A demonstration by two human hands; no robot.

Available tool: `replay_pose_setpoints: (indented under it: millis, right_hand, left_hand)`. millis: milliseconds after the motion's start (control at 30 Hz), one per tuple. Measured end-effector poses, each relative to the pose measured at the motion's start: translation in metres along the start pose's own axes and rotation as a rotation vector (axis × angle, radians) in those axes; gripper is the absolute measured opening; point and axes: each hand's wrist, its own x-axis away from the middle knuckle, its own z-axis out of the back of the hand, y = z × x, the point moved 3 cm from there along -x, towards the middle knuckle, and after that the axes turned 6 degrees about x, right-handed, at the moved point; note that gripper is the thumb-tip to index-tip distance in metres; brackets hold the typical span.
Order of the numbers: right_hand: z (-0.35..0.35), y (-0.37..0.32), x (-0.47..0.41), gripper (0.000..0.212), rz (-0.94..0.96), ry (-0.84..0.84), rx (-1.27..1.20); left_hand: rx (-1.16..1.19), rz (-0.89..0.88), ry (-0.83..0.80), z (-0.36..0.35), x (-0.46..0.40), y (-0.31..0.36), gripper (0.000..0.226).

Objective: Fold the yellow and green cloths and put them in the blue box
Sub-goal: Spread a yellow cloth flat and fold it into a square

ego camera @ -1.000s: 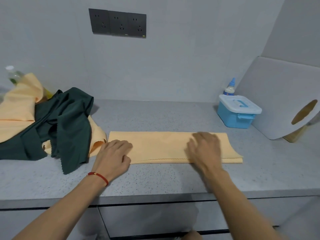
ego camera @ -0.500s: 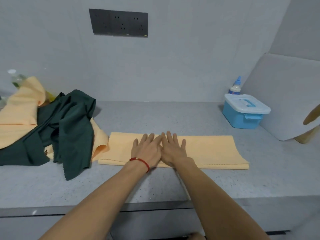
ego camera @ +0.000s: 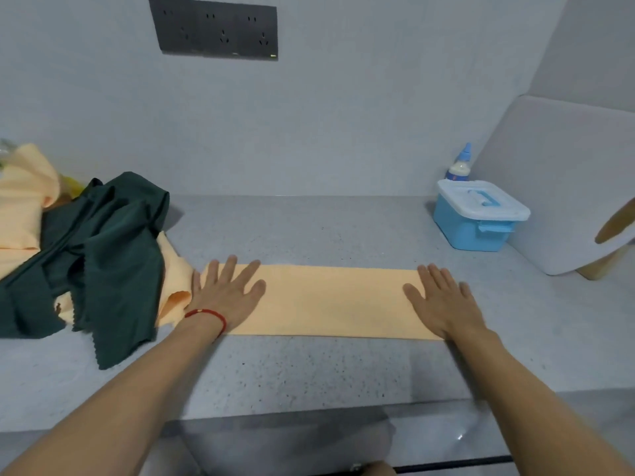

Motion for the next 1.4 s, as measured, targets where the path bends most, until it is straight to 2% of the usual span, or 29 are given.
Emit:
replay_pose_setpoints:
  millis: [100, 300, 367, 433, 533, 600, 733, 800, 900, 1033, 1267, 1400]
  right_hand:
    - [-0.002, 0.027, -0.007, 0.077, -0.018, -0.013, 0.043]
    - [0.029, 0.036, -0.015, 0.065, -0.087, -0.045, 0.246]
    - [0.042, -0.001, -0.012, 0.065, -0.006, 0.046, 0.238]
    - [0.047, -0.072, -0.002, 0.066, 0.219, 0.116, 0.095]
    - [0.028, -0.176, 0.025, 0.070, 0.498, 0.119, 0.039]
    - [0.006, -0.205, 0.032, 0.072, 0.515, 0.073, 0.018]
    - [-0.012, -0.199, 0.018, 0.083, 0.538, -0.032, 0.034]
    - [-0.004, -0.191, 0.009, 0.095, 0.602, -0.069, 0.029]
    - [0.010, -0.179, 0.001, 0.118, 0.669, -0.209, -0.035]
    - [0.029, -0.172, -0.002, 0.137, 0.709, -0.356, 0.017]
    - [0.043, -0.170, 0.004, 0.147, 0.687, -0.481, 0.153]
    - [0.042, -0.171, 0.013, 0.144, 0.689, -0.476, 0.178]
  left_hand:
    - [0.007, 0.006, 0.014, -0.001, -0.003, -0.007, 0.065]
    - [-0.004, 0.023, 0.057, -0.011, 0.001, 0.025, 0.066]
    - [-0.002, 0.027, 0.065, -0.011, 0.000, 0.027, 0.067]
    - [-0.013, 0.025, 0.058, -0.012, 0.000, 0.027, 0.066]
    - [-0.005, 0.030, 0.059, -0.013, 0.003, 0.026, 0.066]
    - [-0.001, 0.028, 0.058, -0.012, 0.003, 0.028, 0.066]
    - [-0.003, 0.026, 0.071, -0.010, 0.001, 0.025, 0.067]
    - [-0.004, 0.020, 0.072, -0.010, 0.000, 0.023, 0.067]
    - [-0.016, 0.014, 0.065, -0.012, 0.000, 0.021, 0.067]
    - [-0.005, 0.007, 0.055, -0.012, 0.001, 0.018, 0.067]
    - [0.015, -0.019, 0.033, -0.006, 0.008, 0.013, 0.068]
    - [0.106, -0.017, 0.085, 0.027, -0.001, 0.003, 0.054]
